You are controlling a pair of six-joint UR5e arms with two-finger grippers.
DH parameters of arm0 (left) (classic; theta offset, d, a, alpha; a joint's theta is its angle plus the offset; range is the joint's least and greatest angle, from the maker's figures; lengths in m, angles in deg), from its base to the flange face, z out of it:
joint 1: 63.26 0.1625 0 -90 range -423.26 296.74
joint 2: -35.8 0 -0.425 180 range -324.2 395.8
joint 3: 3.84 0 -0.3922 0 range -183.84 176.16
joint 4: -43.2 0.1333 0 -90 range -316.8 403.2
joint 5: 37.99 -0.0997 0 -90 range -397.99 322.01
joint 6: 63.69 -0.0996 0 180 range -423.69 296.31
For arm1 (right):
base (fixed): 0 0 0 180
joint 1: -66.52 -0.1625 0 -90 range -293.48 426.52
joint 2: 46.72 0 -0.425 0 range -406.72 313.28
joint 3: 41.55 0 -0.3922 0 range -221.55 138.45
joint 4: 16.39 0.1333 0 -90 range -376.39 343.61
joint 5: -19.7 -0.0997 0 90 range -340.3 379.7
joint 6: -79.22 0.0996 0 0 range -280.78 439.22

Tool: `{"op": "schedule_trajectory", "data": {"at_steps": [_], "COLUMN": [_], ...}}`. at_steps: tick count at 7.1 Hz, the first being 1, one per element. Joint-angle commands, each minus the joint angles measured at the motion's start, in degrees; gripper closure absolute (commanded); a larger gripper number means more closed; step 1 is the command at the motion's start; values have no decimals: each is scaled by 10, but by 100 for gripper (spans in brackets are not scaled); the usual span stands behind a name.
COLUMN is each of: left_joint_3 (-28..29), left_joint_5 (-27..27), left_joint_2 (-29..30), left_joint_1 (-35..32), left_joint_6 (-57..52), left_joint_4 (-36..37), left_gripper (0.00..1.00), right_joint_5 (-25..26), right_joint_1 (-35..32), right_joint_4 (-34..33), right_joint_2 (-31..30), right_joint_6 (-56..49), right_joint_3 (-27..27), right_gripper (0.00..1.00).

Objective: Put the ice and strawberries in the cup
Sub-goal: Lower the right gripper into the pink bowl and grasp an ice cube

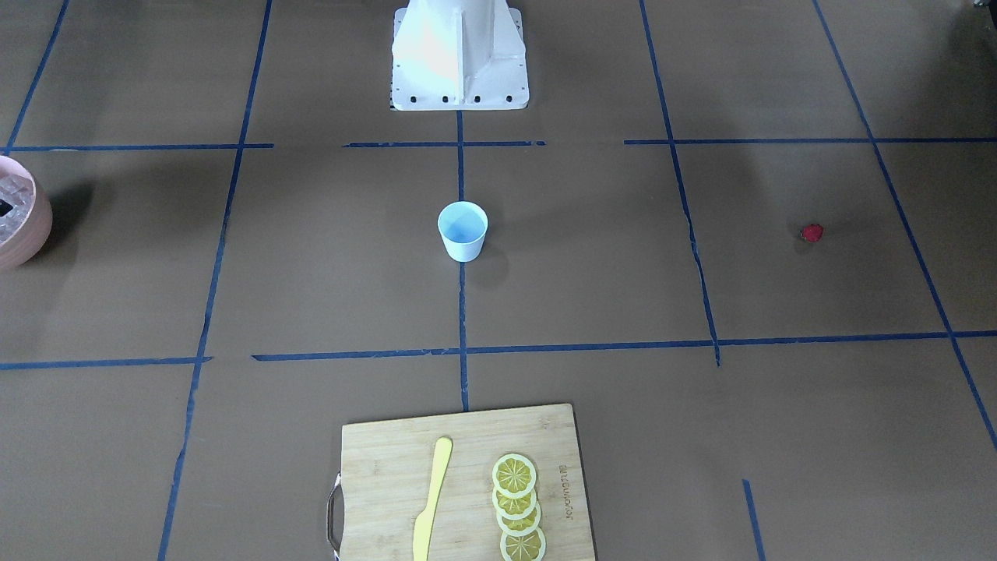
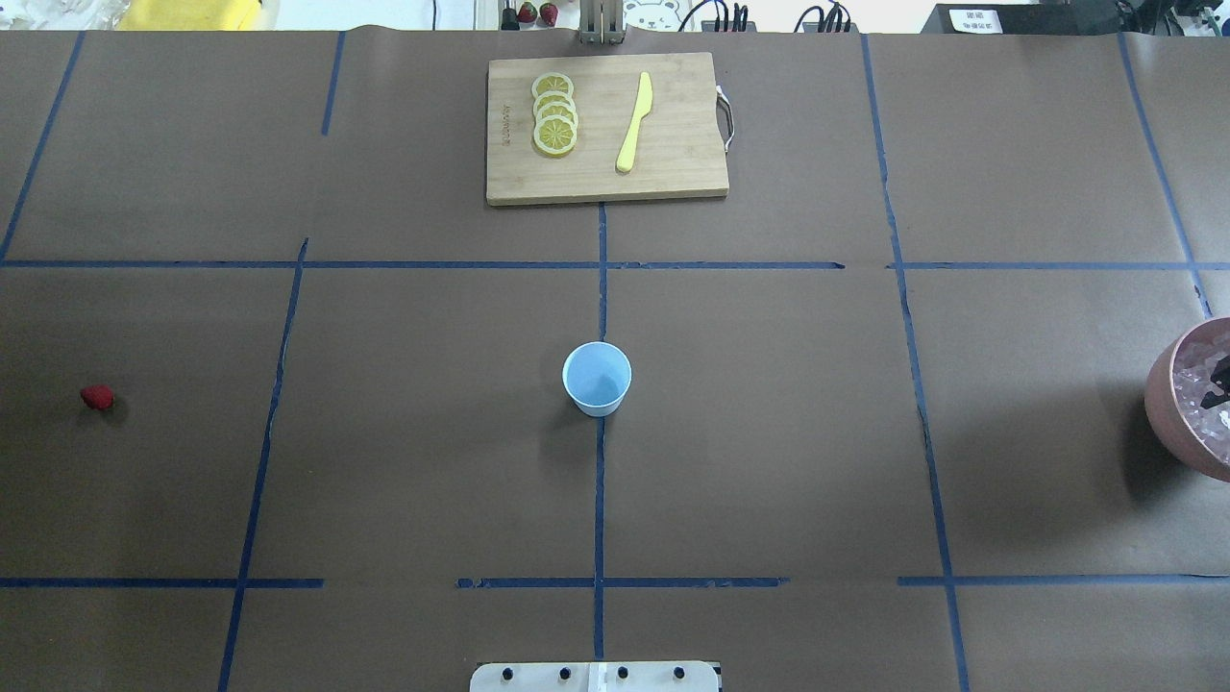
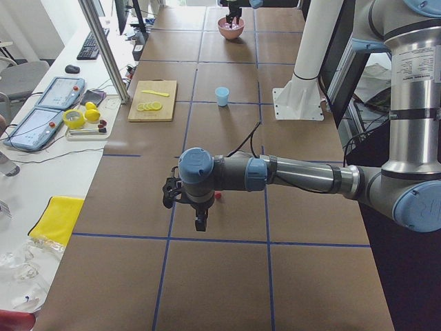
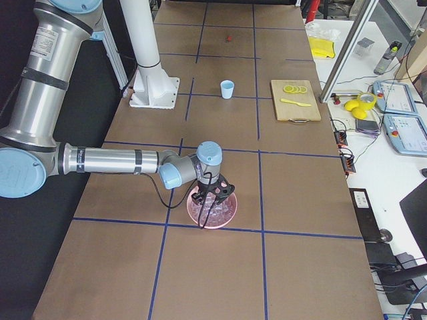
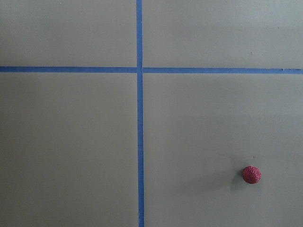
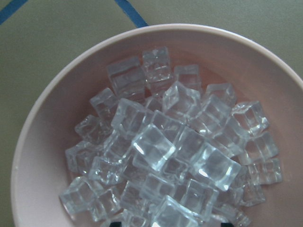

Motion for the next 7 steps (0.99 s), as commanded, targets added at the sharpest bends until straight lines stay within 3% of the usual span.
{"op": "schedule_trajectory", "data": {"at_steps": [1, 4, 5, 7], "left_joint_3": [-3, -8, -13, -15], "left_joint_5": [0, 0, 0, 0], "left_joint_2": [-2, 0, 0, 0], "left_joint_1": [0, 0, 0, 0], "left_joint_6": [1, 2, 2, 3], "left_joint_4": [0, 0, 1, 1], "left_gripper": [0, 0, 0, 0], "right_joint_5": [7, 22, 21, 19], "right_joint_1": [1, 1, 1, 1], "right_joint_4": [1, 1, 1, 0], "right_joint_2": [1, 1, 1, 1], "right_joint_6": [18, 25, 27, 27], "right_joint_3": [-2, -3, -3, -3], "right_gripper": [27, 29, 34, 61]}}
